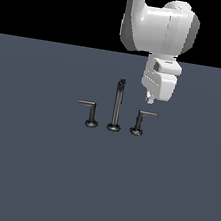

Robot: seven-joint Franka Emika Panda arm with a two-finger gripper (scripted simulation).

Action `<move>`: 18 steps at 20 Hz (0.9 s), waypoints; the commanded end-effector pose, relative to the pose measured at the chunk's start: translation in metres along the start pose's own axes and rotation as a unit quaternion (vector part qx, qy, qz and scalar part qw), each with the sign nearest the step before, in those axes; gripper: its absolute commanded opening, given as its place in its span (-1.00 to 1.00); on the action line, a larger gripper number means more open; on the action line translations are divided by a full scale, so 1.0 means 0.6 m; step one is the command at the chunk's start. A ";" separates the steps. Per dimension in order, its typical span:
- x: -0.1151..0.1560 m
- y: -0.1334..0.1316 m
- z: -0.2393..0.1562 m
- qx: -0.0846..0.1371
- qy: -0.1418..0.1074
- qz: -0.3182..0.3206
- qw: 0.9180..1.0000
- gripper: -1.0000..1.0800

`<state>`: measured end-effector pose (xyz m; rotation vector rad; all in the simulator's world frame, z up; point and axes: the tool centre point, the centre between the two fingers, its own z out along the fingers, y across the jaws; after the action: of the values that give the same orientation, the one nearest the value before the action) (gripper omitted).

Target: Turn on the faucet by rotating a designated handle.

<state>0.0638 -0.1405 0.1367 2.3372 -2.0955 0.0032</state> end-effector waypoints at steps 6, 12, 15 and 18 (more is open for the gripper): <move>0.015 -0.006 0.056 0.000 -0.001 0.046 0.999 -1.00; 0.017 -0.007 0.064 0.000 -0.002 0.052 0.999 -1.00; 0.019 -0.001 0.064 0.000 -0.002 0.051 0.999 -1.00; 0.024 0.015 0.064 0.000 -0.002 0.051 0.999 -1.00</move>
<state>0.0607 -0.1537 0.0981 2.2288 -2.2136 -0.0011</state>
